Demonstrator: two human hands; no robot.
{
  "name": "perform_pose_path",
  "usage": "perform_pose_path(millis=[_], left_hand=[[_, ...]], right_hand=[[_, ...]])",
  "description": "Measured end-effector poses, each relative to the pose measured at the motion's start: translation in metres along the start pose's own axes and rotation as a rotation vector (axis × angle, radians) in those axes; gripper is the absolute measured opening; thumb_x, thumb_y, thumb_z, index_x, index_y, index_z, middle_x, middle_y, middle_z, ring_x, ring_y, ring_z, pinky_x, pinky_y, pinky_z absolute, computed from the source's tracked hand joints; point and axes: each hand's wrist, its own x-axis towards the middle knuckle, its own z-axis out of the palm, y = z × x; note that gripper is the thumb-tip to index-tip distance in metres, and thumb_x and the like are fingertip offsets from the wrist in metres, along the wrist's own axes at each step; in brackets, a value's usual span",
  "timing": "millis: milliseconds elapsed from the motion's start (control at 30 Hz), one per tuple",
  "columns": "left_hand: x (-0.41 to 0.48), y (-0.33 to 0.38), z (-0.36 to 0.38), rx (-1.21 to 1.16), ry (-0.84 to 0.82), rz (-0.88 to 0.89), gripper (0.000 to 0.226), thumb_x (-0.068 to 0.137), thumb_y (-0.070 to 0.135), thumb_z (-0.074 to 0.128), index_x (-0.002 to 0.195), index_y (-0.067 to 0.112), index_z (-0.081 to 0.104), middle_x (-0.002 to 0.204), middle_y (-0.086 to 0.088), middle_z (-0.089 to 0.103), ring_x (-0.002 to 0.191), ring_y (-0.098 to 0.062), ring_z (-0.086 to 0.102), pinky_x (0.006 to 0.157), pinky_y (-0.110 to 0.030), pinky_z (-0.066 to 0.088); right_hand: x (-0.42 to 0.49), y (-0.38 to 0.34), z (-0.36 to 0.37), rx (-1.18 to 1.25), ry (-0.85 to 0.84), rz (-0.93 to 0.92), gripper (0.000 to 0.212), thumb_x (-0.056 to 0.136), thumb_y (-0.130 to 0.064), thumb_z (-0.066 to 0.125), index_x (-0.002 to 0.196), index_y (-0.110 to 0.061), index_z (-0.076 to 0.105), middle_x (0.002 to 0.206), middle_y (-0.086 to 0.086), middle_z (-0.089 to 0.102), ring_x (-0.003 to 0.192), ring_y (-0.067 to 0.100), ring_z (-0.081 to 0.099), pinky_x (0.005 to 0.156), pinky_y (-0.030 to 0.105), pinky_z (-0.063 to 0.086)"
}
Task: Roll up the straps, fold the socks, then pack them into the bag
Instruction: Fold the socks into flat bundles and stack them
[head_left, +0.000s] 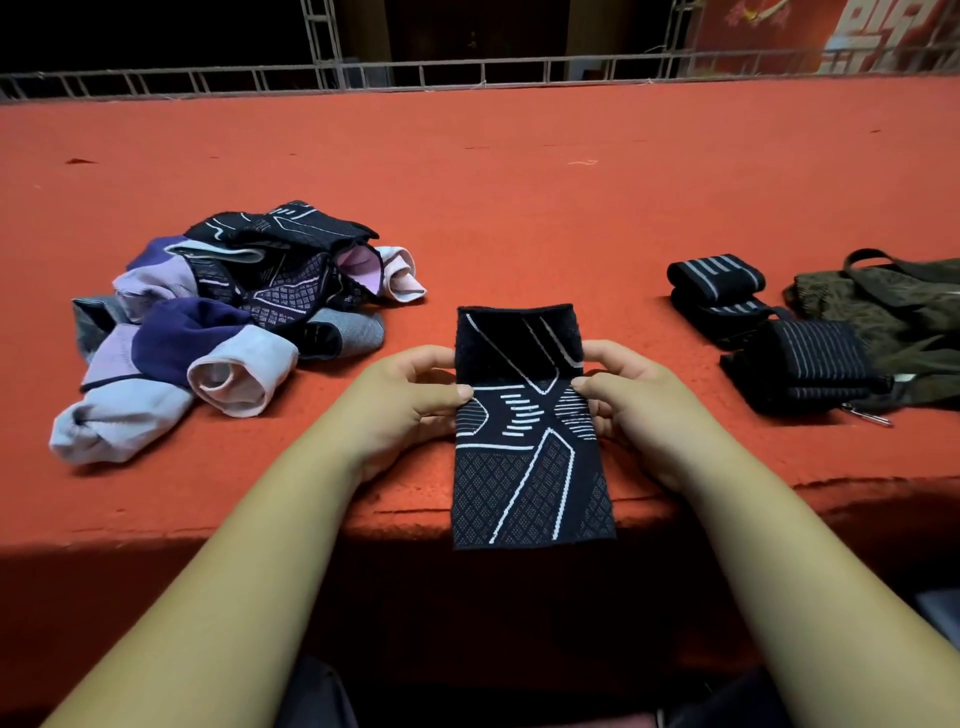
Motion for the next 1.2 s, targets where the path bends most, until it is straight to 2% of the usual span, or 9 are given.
perform_pose_path(millis=[67,267,467,567,633,700,800,967,1200], left_hand=[[0.0,-0.001,0.0,-0.035,-0.012,0.006,0.026,0.091,-0.007,0.07,0.11,0.01,0.075,0.106,-0.012,0.076,0.095,-0.023,0.074,0.091,-0.036,0.062],[-0.001,0.001,0.001,-0.064,-0.036,-0.021,0.028,0.092,-0.014,0.061,0.095,0.009,0.077,0.094,-0.011,0.075,0.081,-0.017,0.072,0.076,-0.026,0.062],[0.002,0.004,0.002,-0.054,-0.012,-0.04,0.025,0.098,0.005,0.052,0.105,0.012,0.075,0.102,-0.014,0.074,0.085,-0.023,0.071,0.082,-0.034,0.061],[0.0,0.001,0.003,0.021,-0.066,-0.039,0.035,0.086,0.035,0.075,0.114,0.015,0.073,0.102,-0.012,0.074,0.088,-0.024,0.071,0.085,-0.037,0.06],[-0.001,-0.003,0.003,0.173,-0.097,-0.026,0.052,0.075,0.042,0.089,0.119,0.019,0.073,0.11,-0.01,0.077,0.102,-0.023,0.074,0.097,-0.043,0.058],[-0.001,-0.006,0.001,0.243,-0.092,-0.001,0.061,0.071,0.03,0.095,0.126,0.02,0.069,0.108,-0.017,0.075,0.103,-0.022,0.074,0.099,-0.045,0.057],[-0.001,-0.005,0.001,0.207,-0.072,-0.003,0.06,0.077,0.006,0.092,0.131,0.014,0.065,0.093,-0.02,0.07,0.082,-0.017,0.071,0.077,-0.032,0.059],[-0.003,0.001,0.01,-0.121,-0.101,0.013,0.05,0.079,-0.009,0.078,0.127,-0.004,0.064,0.122,-0.028,0.073,0.102,-0.031,0.073,0.091,-0.038,0.061],[-0.001,0.005,0.017,-0.276,-0.065,0.108,0.05,0.086,-0.004,0.073,0.134,-0.011,0.059,0.132,-0.036,0.064,0.11,-0.038,0.067,0.1,-0.043,0.058]], right_hand=[[-0.001,-0.001,0.0,0.015,0.002,-0.014,0.036,0.099,0.005,0.054,0.107,-0.019,0.08,0.094,0.017,0.072,0.08,0.027,0.062,0.074,0.035,0.054],[-0.005,-0.007,0.002,-0.024,0.029,0.018,0.038,0.095,0.013,0.038,0.094,-0.004,0.072,0.073,0.008,0.071,0.047,0.006,0.053,0.042,0.015,0.042],[-0.004,-0.006,0.0,-0.029,0.012,0.004,0.029,0.095,-0.008,0.048,0.094,-0.009,0.077,0.082,0.009,0.069,0.072,0.021,0.057,0.059,0.026,0.048],[-0.007,-0.002,-0.003,-0.085,-0.067,0.007,0.021,0.085,-0.031,0.073,0.101,-0.018,0.079,0.099,0.015,0.068,0.09,0.029,0.052,0.074,0.036,0.044],[-0.009,-0.001,-0.005,-0.167,-0.082,-0.029,0.02,0.088,-0.026,0.081,0.107,-0.019,0.076,0.1,0.005,0.072,0.089,0.024,0.056,0.077,0.039,0.045],[-0.011,-0.001,-0.005,-0.215,-0.083,-0.094,0.019,0.092,-0.013,0.079,0.109,-0.02,0.074,0.097,-0.003,0.073,0.085,0.015,0.06,0.074,0.031,0.047],[-0.014,-0.002,-0.003,-0.269,-0.09,-0.127,0.03,0.092,-0.004,0.077,0.113,-0.024,0.073,0.098,-0.005,0.073,0.085,0.011,0.062,0.077,0.03,0.051],[-0.015,-0.002,-0.002,-0.221,-0.096,-0.11,0.061,0.091,-0.017,0.081,0.141,-0.044,0.058,0.126,0.001,0.076,0.12,0.039,0.07,0.106,0.075,0.046],[-0.021,-0.005,-0.002,-0.218,-0.163,-0.027,0.026,0.099,-0.016,0.073,0.126,-0.014,0.074,0.12,0.012,0.079,0.118,0.041,0.071,0.103,0.065,0.051]])
